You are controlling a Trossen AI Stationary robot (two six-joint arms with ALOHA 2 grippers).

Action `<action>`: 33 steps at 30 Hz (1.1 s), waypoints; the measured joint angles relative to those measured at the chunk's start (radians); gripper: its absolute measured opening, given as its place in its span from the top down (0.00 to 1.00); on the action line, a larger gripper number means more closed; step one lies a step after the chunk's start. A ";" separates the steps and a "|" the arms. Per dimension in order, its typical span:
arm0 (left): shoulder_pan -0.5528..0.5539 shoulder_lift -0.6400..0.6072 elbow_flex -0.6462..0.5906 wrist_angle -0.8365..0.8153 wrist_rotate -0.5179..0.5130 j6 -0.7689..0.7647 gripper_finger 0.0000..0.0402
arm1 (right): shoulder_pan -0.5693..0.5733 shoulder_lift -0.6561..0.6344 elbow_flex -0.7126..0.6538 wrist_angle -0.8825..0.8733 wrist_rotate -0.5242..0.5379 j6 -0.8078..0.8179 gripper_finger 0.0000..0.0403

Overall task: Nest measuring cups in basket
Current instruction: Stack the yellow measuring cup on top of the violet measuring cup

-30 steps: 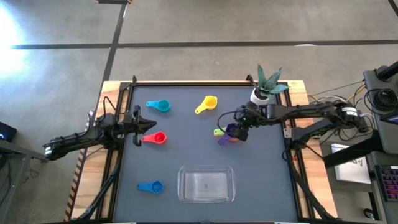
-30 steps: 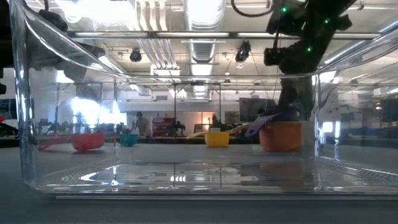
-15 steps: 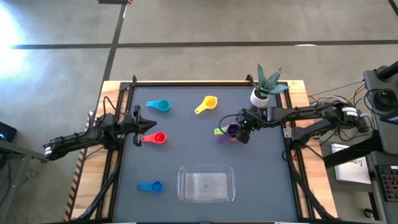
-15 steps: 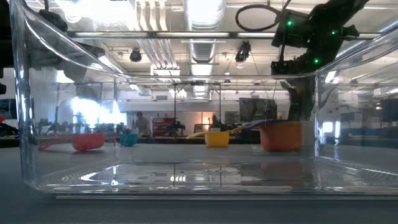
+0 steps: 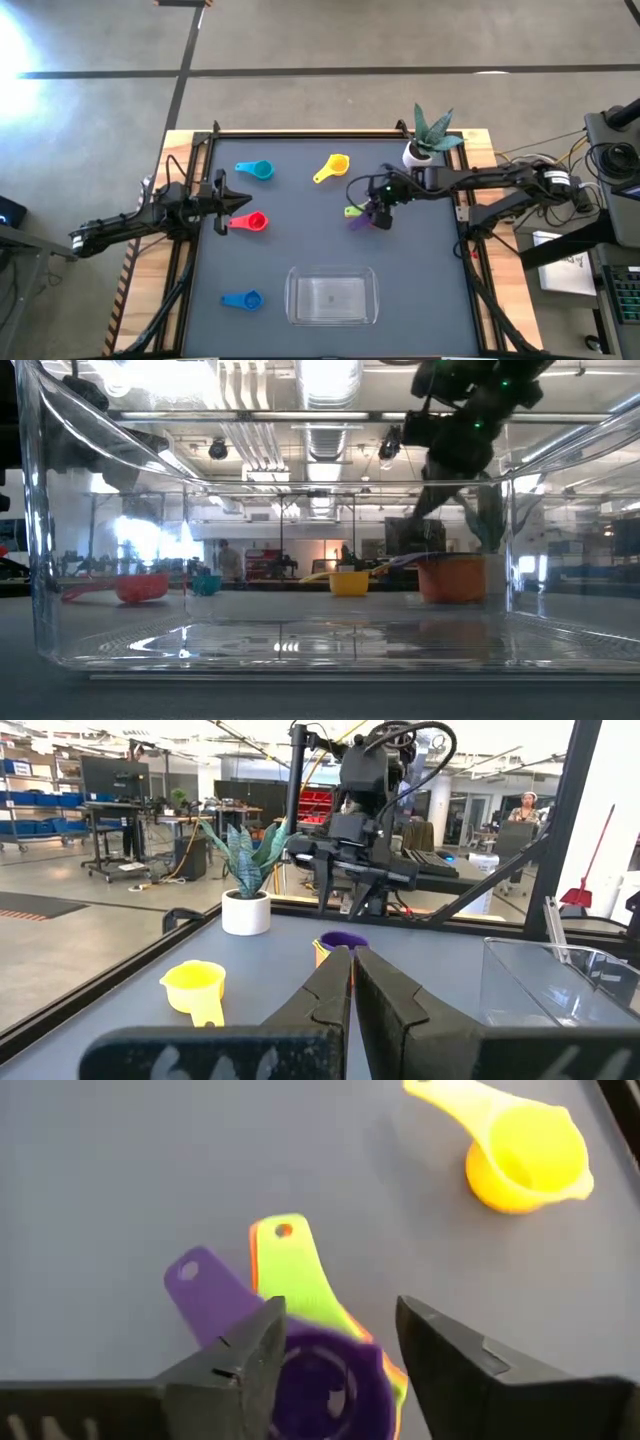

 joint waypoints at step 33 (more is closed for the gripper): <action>0.000 0.001 0.000 0.000 0.000 0.000 1.00 | -0.321 0.721 0.626 -0.218 -0.023 -0.515 0.60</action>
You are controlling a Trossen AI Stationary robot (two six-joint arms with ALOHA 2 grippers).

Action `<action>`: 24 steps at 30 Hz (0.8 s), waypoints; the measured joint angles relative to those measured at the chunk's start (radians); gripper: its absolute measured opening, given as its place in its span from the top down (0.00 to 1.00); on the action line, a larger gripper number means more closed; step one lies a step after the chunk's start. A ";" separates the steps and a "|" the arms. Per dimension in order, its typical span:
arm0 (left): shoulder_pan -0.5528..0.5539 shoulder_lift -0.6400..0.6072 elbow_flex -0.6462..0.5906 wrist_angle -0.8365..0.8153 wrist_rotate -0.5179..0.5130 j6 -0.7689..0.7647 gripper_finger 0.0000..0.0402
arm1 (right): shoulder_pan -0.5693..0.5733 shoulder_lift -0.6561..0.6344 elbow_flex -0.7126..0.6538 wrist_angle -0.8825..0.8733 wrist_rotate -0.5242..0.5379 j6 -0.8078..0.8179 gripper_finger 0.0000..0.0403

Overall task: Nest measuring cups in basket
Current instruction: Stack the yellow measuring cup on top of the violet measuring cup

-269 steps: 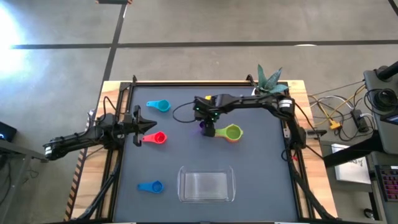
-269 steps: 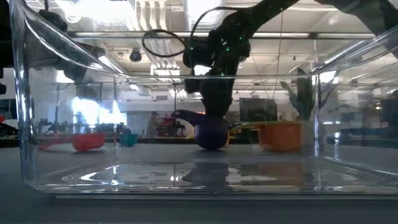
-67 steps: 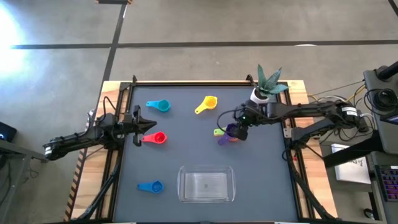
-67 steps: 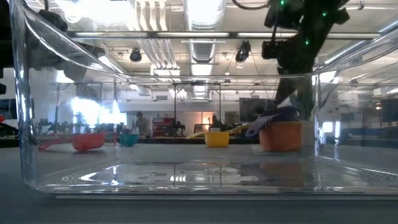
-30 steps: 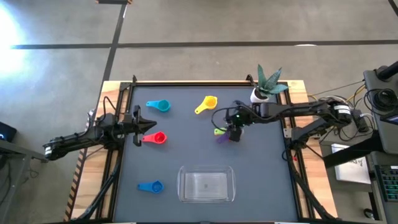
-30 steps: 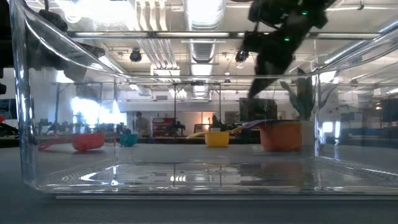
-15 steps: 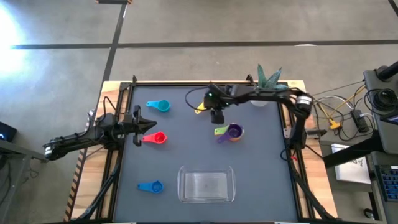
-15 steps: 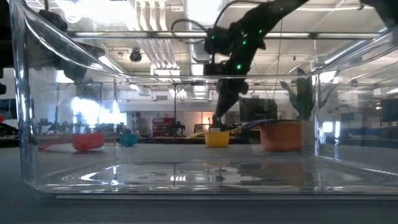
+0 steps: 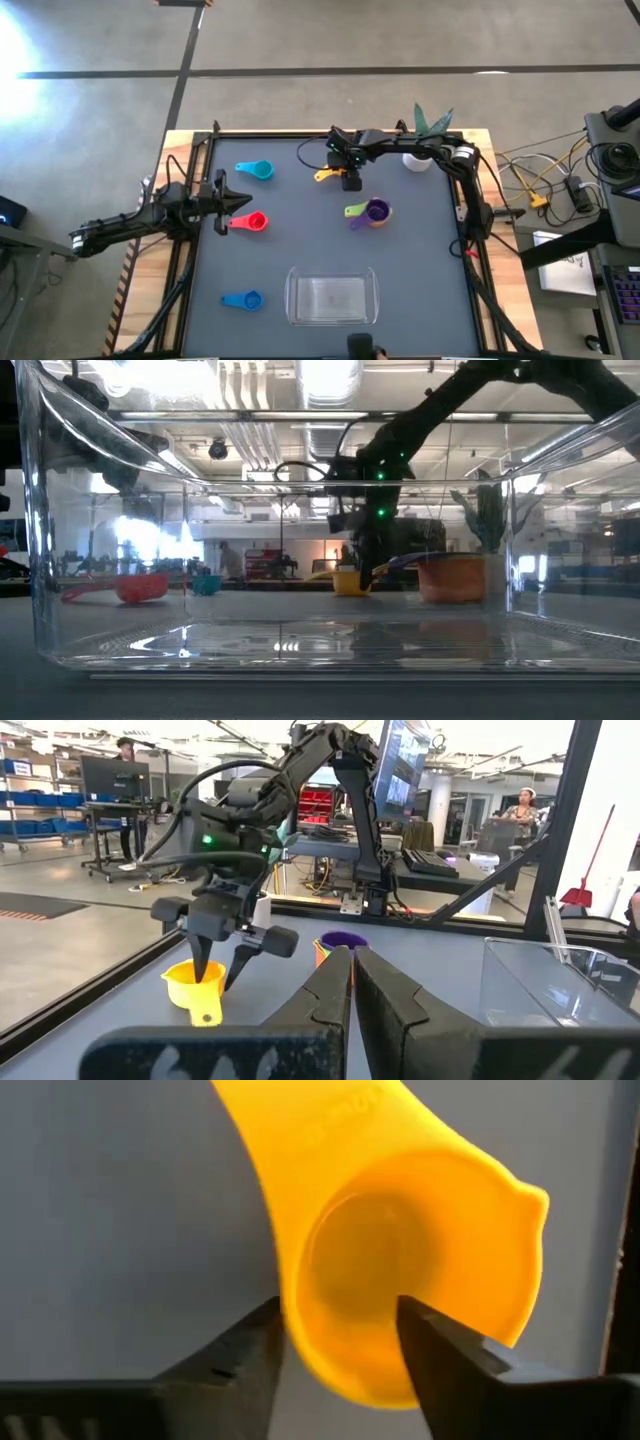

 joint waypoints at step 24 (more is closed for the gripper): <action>0.000 0.000 0.000 0.000 0.000 0.000 1.00 | 0.298 -0.649 -0.290 -0.226 0.030 0.233 0.98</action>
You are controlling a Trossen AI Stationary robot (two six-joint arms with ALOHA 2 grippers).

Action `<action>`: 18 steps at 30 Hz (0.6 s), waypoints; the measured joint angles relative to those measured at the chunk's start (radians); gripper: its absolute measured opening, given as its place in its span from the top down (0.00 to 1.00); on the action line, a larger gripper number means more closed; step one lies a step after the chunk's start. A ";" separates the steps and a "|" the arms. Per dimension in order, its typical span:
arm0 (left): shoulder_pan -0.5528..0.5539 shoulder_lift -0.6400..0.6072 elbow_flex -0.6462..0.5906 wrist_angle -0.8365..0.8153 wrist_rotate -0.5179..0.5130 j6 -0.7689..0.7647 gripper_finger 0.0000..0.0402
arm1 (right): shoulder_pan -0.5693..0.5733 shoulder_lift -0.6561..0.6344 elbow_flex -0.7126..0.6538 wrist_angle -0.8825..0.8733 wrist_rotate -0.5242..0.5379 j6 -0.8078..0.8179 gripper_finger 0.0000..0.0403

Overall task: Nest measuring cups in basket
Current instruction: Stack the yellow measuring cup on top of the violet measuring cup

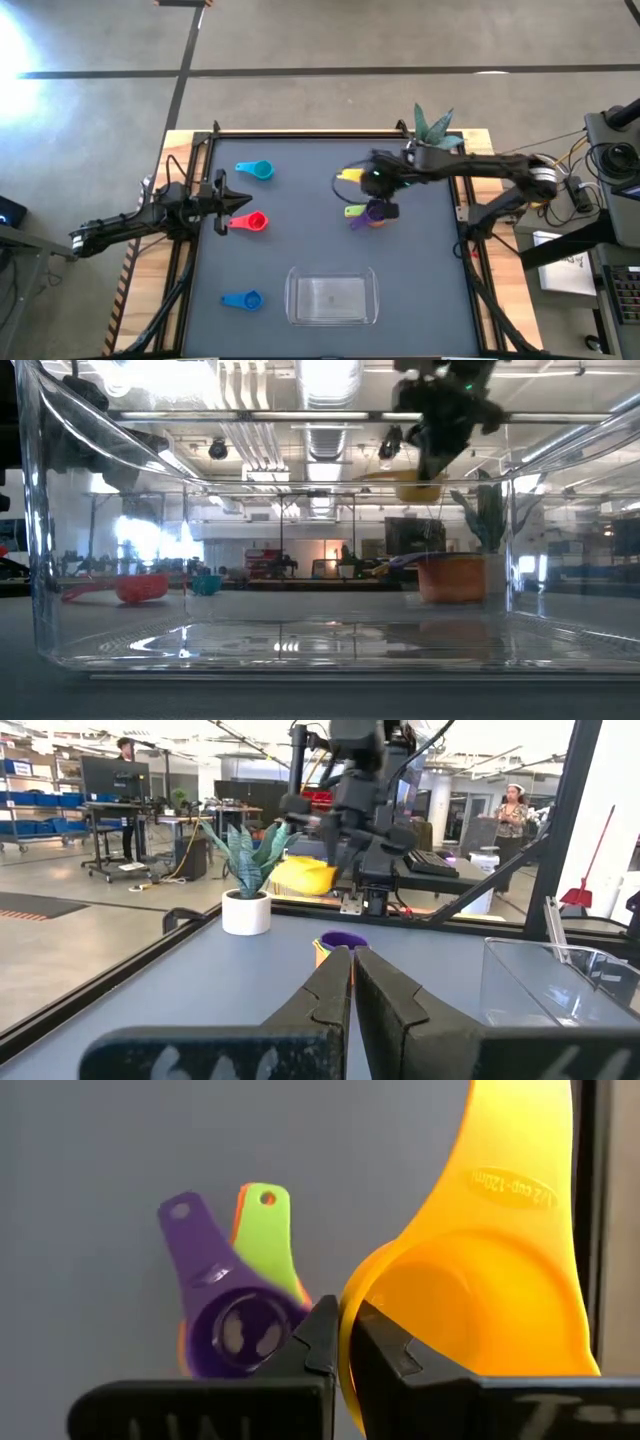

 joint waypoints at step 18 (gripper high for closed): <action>0.000 0.000 0.000 0.000 0.000 0.000 1.00 | 0.164 -0.198 -0.206 0.051 0.048 0.201 0.98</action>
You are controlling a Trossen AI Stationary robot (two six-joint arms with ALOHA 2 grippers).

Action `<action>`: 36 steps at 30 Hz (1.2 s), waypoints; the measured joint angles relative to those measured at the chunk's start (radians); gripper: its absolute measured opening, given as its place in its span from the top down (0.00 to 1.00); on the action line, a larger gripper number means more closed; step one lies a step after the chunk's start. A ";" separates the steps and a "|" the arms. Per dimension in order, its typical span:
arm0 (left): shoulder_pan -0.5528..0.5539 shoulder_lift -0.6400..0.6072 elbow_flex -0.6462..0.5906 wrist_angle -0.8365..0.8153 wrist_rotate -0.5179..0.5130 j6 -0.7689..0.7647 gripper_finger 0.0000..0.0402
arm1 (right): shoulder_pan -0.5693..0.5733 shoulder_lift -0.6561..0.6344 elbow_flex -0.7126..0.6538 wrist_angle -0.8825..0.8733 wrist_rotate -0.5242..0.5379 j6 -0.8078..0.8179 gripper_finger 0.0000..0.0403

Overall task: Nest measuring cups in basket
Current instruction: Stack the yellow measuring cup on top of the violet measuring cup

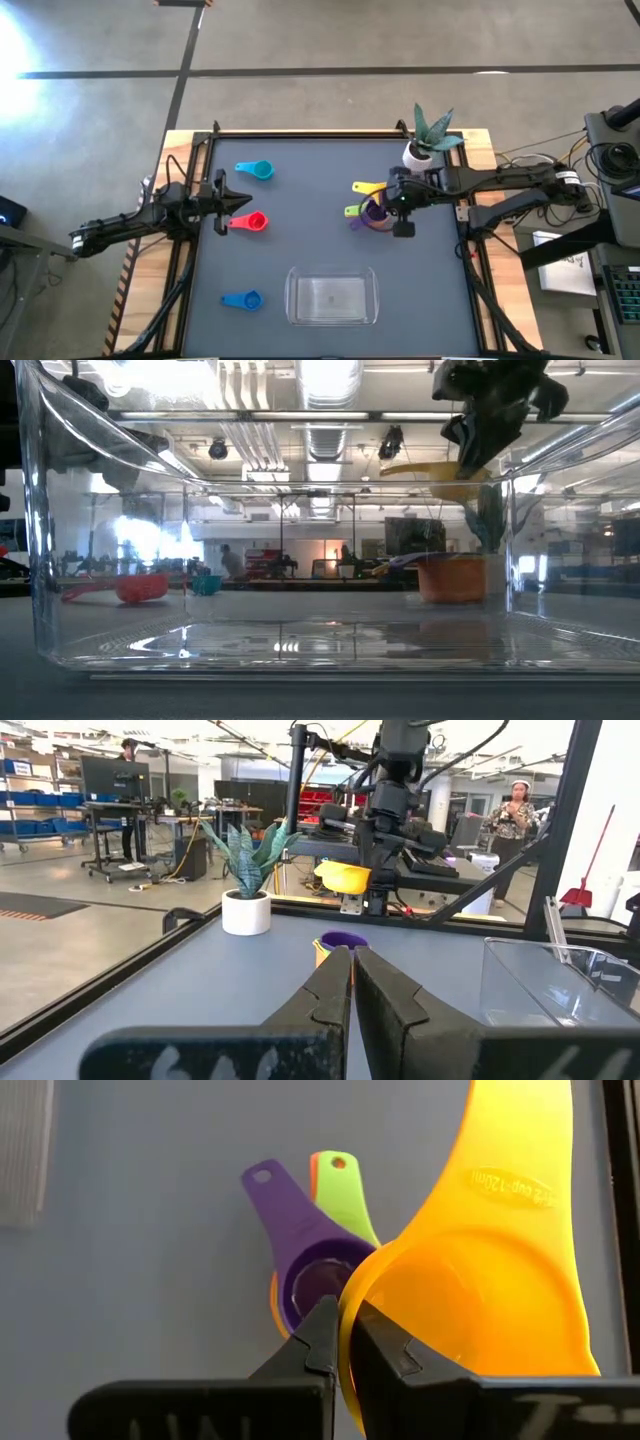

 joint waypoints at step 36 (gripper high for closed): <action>0.000 0.000 0.000 0.000 0.000 0.000 1.00 | 0.003 0.193 -0.086 0.150 -0.080 -0.196 0.89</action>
